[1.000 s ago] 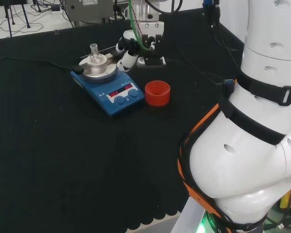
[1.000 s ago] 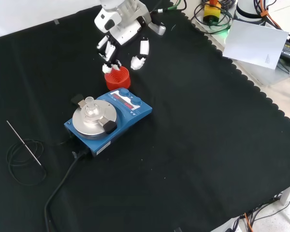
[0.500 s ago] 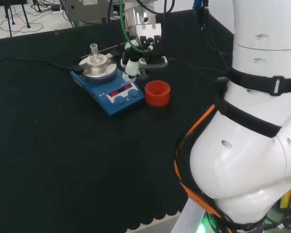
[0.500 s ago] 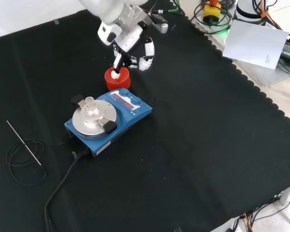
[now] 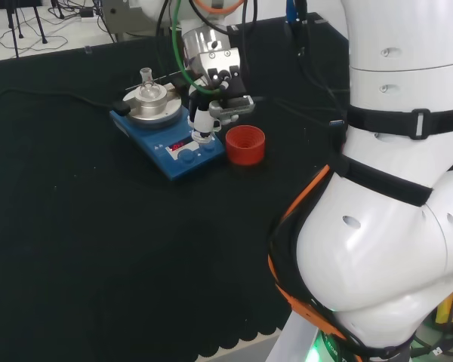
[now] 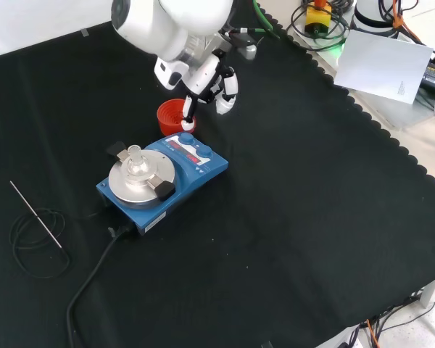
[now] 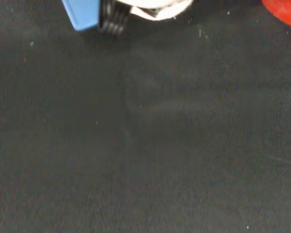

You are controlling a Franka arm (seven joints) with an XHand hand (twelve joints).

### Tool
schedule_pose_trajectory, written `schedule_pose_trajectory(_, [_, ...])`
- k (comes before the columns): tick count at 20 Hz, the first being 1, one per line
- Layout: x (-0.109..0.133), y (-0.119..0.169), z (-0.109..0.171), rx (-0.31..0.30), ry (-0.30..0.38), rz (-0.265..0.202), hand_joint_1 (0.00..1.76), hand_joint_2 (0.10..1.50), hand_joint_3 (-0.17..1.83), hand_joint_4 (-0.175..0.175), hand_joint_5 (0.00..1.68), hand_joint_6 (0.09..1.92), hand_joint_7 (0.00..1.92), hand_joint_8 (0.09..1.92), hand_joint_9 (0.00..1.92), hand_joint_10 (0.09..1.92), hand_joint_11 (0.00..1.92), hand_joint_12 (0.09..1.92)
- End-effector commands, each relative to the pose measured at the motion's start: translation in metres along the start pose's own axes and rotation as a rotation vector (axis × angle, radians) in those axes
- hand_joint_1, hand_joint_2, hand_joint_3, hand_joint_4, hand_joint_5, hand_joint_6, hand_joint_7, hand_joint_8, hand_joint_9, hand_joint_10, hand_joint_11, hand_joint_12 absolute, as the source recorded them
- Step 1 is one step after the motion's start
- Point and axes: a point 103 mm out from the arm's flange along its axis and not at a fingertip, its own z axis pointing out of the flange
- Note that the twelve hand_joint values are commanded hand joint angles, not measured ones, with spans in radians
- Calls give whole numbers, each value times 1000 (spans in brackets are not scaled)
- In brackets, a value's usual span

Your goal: Turn on the heater.

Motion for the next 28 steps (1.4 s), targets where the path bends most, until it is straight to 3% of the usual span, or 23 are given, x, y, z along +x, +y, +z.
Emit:
schedule_pose_trajectory(1, [9, -2, 4, 21, -33, -3, 1207, 769, 739, -78, 411, 268, 1610, 1329, 1751, 1399, 1694, 1588])
schedule_pose_trajectory(5, [14, -2, 7, 50, -47, -12, 1305, 779, 800, -72, 320, 484, 1615, 1371, 1752, 1434, 1655, 1577])
schedule_pose_trajectory(9, [16, 0, 11, 95, -61, -14, 1362, 774, 844, -65, 273, 554, 1625, 1397, 1762, 1457, 1635, 1582])
schedule_pose_trajectory(16, [19, 1, 16, 157, -93, -22, 1396, 750, 917, -47, 197, 520, 1637, 1419, 1762, 1484, 1622, 1601])
schedule_pose_trajectory(28, [24, 4, 23, 181, -92, -42, 1407, 728, 970, -32, 207, 351, 1640, 1438, 1767, 1513, 1619, 1622])
